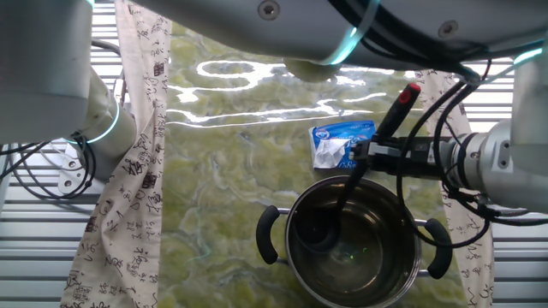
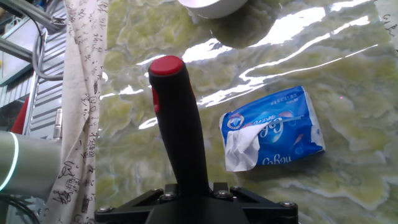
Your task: Scoop water with a large spoon from one bowl to another
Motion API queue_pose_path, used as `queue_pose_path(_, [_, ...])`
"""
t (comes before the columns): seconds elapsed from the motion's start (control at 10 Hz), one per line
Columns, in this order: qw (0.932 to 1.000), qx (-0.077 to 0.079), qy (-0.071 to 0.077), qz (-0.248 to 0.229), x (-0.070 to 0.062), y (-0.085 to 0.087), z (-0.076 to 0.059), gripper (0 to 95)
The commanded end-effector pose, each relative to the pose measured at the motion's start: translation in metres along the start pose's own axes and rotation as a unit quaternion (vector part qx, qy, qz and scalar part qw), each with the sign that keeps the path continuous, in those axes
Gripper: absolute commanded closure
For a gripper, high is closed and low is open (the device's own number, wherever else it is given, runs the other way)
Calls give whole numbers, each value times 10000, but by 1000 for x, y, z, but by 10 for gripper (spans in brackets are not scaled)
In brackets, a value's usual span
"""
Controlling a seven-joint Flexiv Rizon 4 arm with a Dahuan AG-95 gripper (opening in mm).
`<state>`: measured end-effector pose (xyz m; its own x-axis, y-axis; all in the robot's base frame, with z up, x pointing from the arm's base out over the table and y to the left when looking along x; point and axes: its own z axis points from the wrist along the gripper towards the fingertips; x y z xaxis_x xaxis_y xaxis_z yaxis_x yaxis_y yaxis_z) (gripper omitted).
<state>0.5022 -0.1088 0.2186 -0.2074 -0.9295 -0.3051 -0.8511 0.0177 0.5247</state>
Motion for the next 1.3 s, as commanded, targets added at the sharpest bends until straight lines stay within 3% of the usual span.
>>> queue_pose_path(0.1, [10000,-41,-10,-36,1,3,-2,950])
queue_pose_path(0.8, [9998,-119,-105,-116,-1,9,-6,950])
queue_pose_path(1.3, [9997,-188,-59,-166,-1,11,-8,950])
